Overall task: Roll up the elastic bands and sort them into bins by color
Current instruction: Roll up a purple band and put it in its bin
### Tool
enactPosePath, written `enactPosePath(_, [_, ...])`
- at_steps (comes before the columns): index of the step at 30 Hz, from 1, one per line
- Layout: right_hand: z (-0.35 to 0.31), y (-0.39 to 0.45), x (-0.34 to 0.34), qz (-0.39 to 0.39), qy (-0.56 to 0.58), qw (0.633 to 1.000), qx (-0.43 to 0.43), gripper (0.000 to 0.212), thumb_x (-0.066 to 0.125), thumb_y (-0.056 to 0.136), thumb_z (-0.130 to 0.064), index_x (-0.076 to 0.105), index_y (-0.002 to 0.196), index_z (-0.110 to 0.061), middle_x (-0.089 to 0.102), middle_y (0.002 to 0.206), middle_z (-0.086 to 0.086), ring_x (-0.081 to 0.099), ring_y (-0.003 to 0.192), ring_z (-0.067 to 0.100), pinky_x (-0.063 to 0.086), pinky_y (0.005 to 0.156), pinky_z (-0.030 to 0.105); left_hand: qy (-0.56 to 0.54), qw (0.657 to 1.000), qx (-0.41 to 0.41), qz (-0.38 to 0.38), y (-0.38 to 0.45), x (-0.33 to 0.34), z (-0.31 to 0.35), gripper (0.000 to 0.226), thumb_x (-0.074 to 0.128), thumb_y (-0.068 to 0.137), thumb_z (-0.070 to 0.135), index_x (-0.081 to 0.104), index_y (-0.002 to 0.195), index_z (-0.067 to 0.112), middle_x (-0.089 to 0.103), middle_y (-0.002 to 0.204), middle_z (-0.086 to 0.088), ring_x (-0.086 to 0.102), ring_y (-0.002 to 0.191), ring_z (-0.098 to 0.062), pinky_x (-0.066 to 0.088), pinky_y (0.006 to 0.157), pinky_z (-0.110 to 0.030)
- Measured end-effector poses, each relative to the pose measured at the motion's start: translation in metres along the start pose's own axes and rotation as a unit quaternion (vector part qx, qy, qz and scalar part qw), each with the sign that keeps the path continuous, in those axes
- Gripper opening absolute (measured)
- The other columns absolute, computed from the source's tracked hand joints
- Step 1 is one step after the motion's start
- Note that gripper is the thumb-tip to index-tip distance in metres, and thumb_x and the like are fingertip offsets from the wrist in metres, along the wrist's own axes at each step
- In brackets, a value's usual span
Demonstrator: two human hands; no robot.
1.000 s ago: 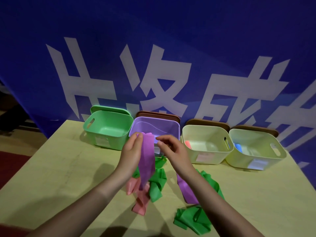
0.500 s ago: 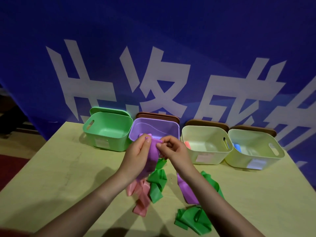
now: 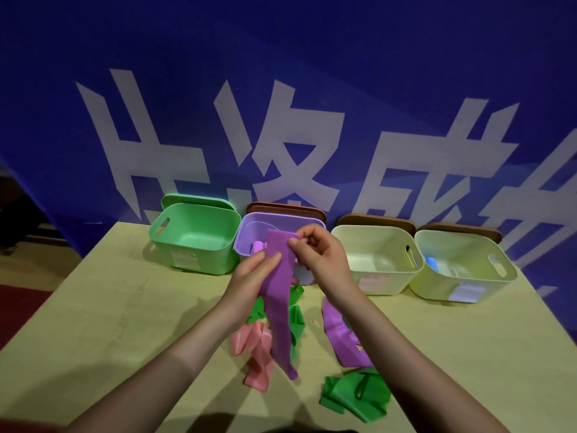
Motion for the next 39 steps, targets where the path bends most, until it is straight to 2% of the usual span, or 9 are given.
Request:
enactPosePath(7, [0.01,-0.007,0.002,-0.026,0.052,0.998,0.018,0.014,0.061,0.087,0.006,0.058,0.093,-0.006,0.058,0.076,-0.002,0.057,0.068,0.003,0.047,0.062,0.016,0.046,0.995,0.076,0.041,-0.009,0.002,0.0,0.019,0.048,0.097,0.01,0.066,0.096,0.015,0.071,0.074,-0.001,0.065,0.065,-0.012,0.05,0.06,-0.018])
enactPosePath(10, [0.011,-0.01,0.002,-0.018,0.01,1.0,-0.015,0.023,0.061,0.085,0.01,0.063,0.088,-0.014,0.064,0.077,-0.011,0.059,0.071,0.003,0.047,0.066,0.015,0.026,0.997,0.043,0.067,-0.008,0.0,-0.004,0.022,0.044,0.099,0.01,0.065,0.095,0.014,0.071,0.073,0.001,0.065,0.062,-0.007,0.049,0.058,-0.017])
enactPosePath(13, [0.01,-0.013,0.001,-0.017,-0.075,0.993,-0.088,0.028,0.062,0.082,0.008,0.069,0.086,-0.018,0.066,0.086,0.006,0.062,0.077,0.015,0.048,0.069,0.018,-0.023,0.997,0.004,0.078,-0.005,-0.006,-0.011,0.024,0.046,0.097,0.012,0.069,0.104,0.012,0.071,0.086,-0.008,0.065,0.071,-0.016,0.05,0.064,-0.023])
enactPosePath(15, [0.011,-0.014,0.001,-0.036,-0.095,0.989,-0.104,0.027,0.061,0.082,0.005,0.071,0.087,-0.019,0.063,0.084,0.01,0.062,0.071,0.022,0.049,0.066,0.02,-0.075,0.995,-0.022,0.069,-0.006,-0.006,-0.014,0.025,0.046,0.095,0.013,0.071,0.095,0.009,0.07,0.078,-0.01,0.062,0.064,-0.019,0.049,0.057,-0.023])
enactPosePath(20, [0.012,-0.014,-0.001,-0.079,-0.14,0.979,-0.122,0.023,0.058,0.084,0.004,0.072,0.09,-0.013,0.065,0.083,-0.003,0.065,0.065,0.008,0.048,0.068,0.017,-0.166,0.983,-0.065,0.037,-0.006,-0.003,-0.021,0.039,0.039,0.098,0.034,0.066,0.104,0.006,0.071,0.084,-0.014,0.066,0.063,-0.018,0.052,0.058,-0.024])
enactPosePath(25, [0.009,-0.015,-0.002,-0.089,-0.191,0.966,-0.152,0.022,0.059,0.082,-0.001,0.074,0.095,-0.011,0.066,0.086,-0.005,0.06,0.076,0.004,0.043,0.071,0.012,-0.002,0.998,0.022,0.057,-0.006,-0.011,-0.017,0.019,0.052,0.096,0.016,0.071,0.1,0.017,0.071,0.104,-0.01,0.064,0.097,-0.023,0.047,0.089,-0.036])
enactPosePath(30, [0.027,-0.017,0.0,-0.065,-0.012,0.998,0.009,0.024,0.065,0.087,-0.008,0.065,0.107,-0.021,0.063,0.081,0.0,0.06,0.072,0.01,0.051,0.073,0.025,0.089,0.991,0.065,0.074,-0.004,-0.011,-0.014,0.018,0.05,0.097,0.013,0.067,0.095,0.018,0.069,0.088,-0.002,0.059,0.076,-0.011,0.044,0.069,-0.025])
enactPosePath(35, [0.034,-0.015,0.0,-0.054,-0.047,0.997,0.032,0.015,0.067,0.086,-0.001,0.064,0.082,-0.015,0.059,0.071,-0.005,0.052,0.064,0.002,0.044,0.062,0.017,0.16,0.981,0.103,0.032,-0.003,-0.01,-0.012,0.018,0.054,0.095,0.026,0.066,0.088,0.013,0.067,0.079,-0.004,0.055,0.07,-0.01,0.041,0.063,-0.026])
enactPosePath(39, [0.041,-0.02,0.001,-0.094,-0.051,0.993,0.053,0.012,0.07,0.081,-0.017,0.061,0.077,-0.022,0.053,0.07,0.004,0.048,0.068,0.018,0.04,0.065,0.034,0.239,0.961,0.139,0.013,-0.003,-0.011,-0.006,0.027,0.053,0.096,0.024,0.06,0.074,0.01,0.058,0.062,0.013,0.046,0.059,0.0,0.035,0.057,-0.018])
Point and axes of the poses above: each hand's wrist, its own y-axis towards the middle knuckle, its own x-axis out of the palm, z = x × y, the point moved 5 cm from there along y, towards the middle knuckle
